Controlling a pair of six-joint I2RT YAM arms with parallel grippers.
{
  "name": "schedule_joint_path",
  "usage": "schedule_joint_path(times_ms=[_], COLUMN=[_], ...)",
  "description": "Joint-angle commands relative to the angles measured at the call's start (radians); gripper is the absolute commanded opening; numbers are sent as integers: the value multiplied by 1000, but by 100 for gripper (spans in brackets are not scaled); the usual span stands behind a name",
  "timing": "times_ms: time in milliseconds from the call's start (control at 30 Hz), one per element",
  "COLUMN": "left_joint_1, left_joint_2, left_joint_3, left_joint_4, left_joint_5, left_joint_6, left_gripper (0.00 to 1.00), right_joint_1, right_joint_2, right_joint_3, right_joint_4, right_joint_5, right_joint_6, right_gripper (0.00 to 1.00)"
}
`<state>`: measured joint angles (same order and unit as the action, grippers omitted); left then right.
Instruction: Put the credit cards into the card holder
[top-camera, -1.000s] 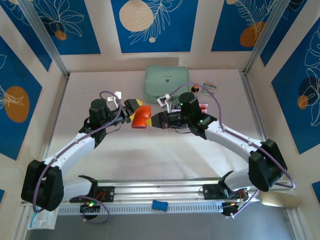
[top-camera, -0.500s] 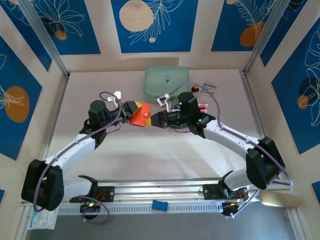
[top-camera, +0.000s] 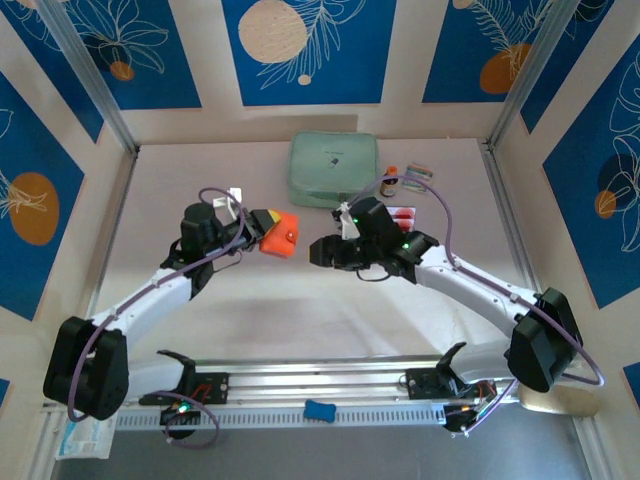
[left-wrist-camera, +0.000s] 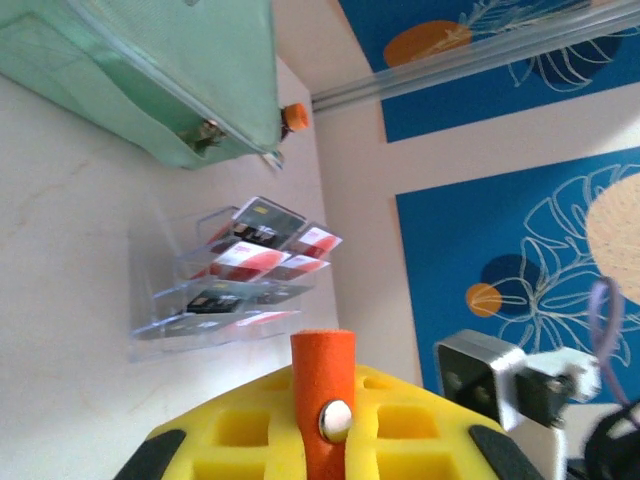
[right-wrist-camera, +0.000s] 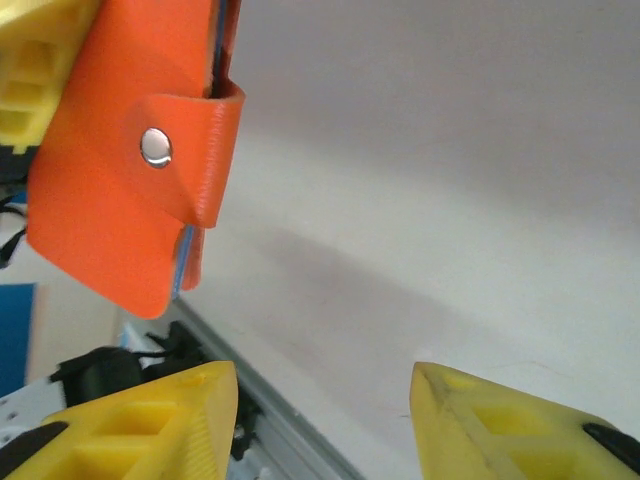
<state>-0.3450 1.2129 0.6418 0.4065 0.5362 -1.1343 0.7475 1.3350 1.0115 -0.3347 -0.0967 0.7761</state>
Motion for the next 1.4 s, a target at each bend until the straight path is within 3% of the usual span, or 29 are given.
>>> schedule_joint_path(times_ms=[0, 367, 800, 1167, 1367], left_joint_1=[-9, -35, -60, -76, -90], left_joint_2=[-47, -75, -62, -65, -61], left_joint_3=[-4, -10, -6, 5, 16], left_joint_4=[-63, -114, -111, -116, -118], left_joint_5=[-65, -108, -117, -132, -139], left_joint_6=[69, 96, 100, 101, 101], left_gripper=[0, 0, 0, 0, 0], right_joint_1=[46, 120, 130, 131, 124], right_joint_2=[52, 234, 302, 332, 352], right_joint_3=[86, 310, 349, 210, 129], right_joint_4=[-109, -106, -79, -124, -112], right_joint_5=[185, 251, 249, 363, 383], right_joint_6=[-13, -34, -14, 77, 123], right_gripper=[50, 50, 49, 34, 20])
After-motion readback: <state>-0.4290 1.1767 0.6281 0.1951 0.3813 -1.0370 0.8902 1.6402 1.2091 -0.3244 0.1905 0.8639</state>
